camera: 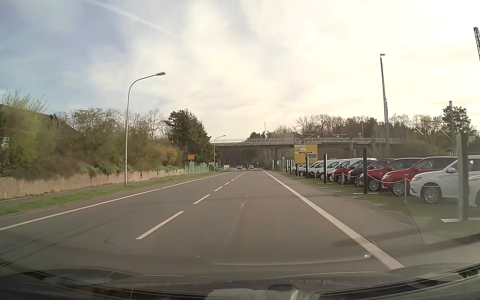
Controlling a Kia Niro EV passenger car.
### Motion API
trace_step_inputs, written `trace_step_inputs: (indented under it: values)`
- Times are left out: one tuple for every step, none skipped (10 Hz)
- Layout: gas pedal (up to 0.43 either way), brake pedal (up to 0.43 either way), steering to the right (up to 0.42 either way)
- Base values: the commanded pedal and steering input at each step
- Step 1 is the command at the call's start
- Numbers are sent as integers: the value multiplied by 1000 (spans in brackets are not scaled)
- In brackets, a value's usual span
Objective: Follow the waypoints while adhering to traffic rules and regulations
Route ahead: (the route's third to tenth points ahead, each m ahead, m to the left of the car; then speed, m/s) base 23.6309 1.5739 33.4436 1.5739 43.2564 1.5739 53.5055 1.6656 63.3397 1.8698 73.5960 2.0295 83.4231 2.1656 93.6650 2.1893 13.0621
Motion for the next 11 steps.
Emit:
trace_step_inputs:
  values:
    - [20, 0, -1]
    - [0, 0, -1]
    - [0, 0, -1]
    - [0, 0, -1]
    - [0, 0, -1]
    - [0, 0, -1]
    - [0, 0, -1]
    - [0, 0, -1]
    - [0, 0, -1]
    - [0, 0, -1]
    - [39, 0, -1]
